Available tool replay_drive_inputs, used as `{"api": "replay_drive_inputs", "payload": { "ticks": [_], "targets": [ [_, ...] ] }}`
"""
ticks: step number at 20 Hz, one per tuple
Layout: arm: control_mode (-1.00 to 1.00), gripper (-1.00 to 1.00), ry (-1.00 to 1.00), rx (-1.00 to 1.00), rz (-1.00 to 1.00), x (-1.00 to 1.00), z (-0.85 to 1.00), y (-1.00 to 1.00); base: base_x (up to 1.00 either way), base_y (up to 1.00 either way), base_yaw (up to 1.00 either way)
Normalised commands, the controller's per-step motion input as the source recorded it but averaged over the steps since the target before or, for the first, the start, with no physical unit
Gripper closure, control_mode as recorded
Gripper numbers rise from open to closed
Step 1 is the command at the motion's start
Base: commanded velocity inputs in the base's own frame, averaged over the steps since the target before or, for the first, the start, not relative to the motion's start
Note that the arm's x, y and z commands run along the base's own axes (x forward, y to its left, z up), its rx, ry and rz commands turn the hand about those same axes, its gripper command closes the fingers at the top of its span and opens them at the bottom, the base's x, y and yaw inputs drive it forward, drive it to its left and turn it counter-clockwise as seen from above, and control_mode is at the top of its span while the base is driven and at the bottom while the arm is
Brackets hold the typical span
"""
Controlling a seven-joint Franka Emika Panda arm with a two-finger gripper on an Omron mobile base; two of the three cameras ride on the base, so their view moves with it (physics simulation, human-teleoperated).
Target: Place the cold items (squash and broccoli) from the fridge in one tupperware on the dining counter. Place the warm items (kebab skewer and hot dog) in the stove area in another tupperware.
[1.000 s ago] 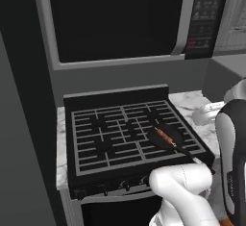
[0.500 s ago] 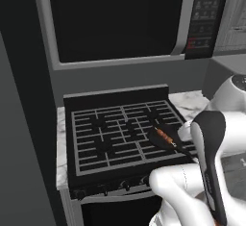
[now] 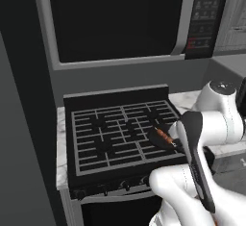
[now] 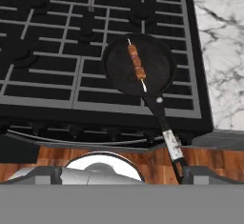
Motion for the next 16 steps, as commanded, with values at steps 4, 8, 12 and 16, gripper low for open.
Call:
{"api": "replay_drive_inputs", "payload": {
  "ticks": [4,8,12,16],
  "targets": [
    [-1.00,-1.00,0.18,-0.01,0.00,0.33,-0.27,-0.11,0.00,0.00,0.00],
    [-1.00,-1.00,0.10,0.00,0.00,0.34,-0.30,-0.04,0.00,0.00,0.00],
    [-1.00,-1.00,0.01,0.00,0.01,0.42,-0.44,-0.03,0.00,0.00,0.00],
    [-1.00,-1.00,0.01,0.00,0.01,0.41,-0.40,-0.09,0.00,0.00,0.00]
  ]
}}
